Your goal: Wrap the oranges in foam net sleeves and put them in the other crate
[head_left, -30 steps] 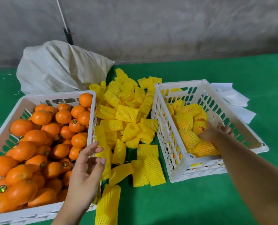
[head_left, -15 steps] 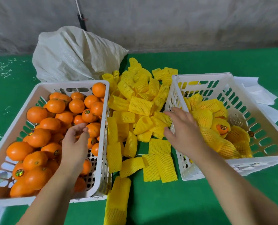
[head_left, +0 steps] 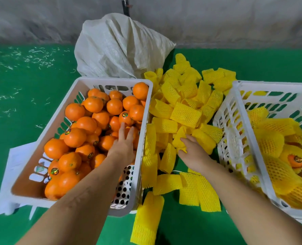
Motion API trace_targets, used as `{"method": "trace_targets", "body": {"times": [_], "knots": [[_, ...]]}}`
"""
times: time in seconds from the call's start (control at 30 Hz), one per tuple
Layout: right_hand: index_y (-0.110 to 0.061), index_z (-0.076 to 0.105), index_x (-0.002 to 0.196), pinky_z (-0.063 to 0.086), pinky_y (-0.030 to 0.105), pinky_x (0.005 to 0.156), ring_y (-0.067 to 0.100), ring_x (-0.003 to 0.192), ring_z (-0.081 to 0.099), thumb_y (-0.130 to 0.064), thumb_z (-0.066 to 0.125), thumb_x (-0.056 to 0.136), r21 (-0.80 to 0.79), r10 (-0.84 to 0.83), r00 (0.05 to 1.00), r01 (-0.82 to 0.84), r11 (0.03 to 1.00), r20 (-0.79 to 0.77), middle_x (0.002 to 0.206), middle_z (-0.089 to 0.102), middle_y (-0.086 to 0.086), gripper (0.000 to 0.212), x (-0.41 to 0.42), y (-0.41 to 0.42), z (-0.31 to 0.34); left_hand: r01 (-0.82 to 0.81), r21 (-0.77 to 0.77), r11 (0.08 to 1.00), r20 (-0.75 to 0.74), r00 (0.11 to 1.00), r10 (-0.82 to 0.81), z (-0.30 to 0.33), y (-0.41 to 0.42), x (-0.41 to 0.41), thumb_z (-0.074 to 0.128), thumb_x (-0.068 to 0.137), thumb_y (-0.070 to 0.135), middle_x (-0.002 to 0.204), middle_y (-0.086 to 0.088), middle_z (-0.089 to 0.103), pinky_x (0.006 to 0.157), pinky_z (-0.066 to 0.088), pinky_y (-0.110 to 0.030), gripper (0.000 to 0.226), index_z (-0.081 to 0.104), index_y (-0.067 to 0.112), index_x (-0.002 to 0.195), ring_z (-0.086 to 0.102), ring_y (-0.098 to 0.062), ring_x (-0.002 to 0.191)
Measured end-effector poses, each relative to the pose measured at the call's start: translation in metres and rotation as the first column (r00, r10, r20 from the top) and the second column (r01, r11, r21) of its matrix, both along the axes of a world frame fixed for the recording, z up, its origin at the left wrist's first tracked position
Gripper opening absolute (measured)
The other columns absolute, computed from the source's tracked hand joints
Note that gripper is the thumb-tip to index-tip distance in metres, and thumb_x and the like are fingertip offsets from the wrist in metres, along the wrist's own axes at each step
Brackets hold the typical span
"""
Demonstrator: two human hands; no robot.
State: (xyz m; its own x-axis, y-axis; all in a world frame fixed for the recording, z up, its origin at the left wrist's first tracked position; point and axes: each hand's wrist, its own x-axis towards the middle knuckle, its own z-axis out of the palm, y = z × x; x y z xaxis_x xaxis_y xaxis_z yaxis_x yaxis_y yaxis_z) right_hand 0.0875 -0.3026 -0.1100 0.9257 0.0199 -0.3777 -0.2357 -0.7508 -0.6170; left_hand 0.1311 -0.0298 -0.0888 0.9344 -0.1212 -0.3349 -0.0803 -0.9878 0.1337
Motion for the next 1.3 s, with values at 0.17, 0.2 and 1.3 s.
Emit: {"method": "trace_targets", "body": {"times": [0.17,0.2,1.3], "knots": [[-0.013,0.055,0.145,0.032,0.026,0.113,0.019,0.142,0.041,-0.021,0.058,0.103,0.139,-0.122,0.963,0.090,0.986,0.240,0.156,0.042,0.002,0.043,-0.018,0.022,0.019,-0.030,0.017,0.999,0.210,0.977,0.026,-0.015,0.002,-0.007,0.062,0.098,0.005,0.155,-0.013,0.025,0.068,0.058,-0.033,0.071,0.026,0.025,0.155,0.057,-0.035,0.119],[-0.014,0.060,0.140,0.036,0.026,0.110,0.017,0.135,0.047,-0.019,0.058,0.103,0.184,-0.157,0.946,0.107,0.977,0.282,0.148,0.050,0.001,0.038,-0.022,0.025,0.023,-0.061,-0.070,0.996,0.234,0.969,0.076,-0.017,0.005,-0.009,0.064,0.098,0.007,0.149,-0.013,0.026,0.067,0.058,-0.034,0.070,0.028,0.026,0.155,0.059,-0.032,0.104],[-0.027,0.068,0.113,0.041,0.012,0.073,0.013,0.099,0.059,-0.015,0.071,0.096,0.345,-0.438,0.745,0.291,0.892,0.503,0.109,0.058,-0.010,0.021,-0.094,0.073,0.114,-0.369,-0.921,-0.124,-0.349,0.924,-0.158,0.068,-0.038,-0.134,0.070,0.083,0.043,0.111,-0.018,0.069,0.065,0.053,-0.033,0.063,0.066,0.015,0.139,0.058,-0.028,0.060]]}}
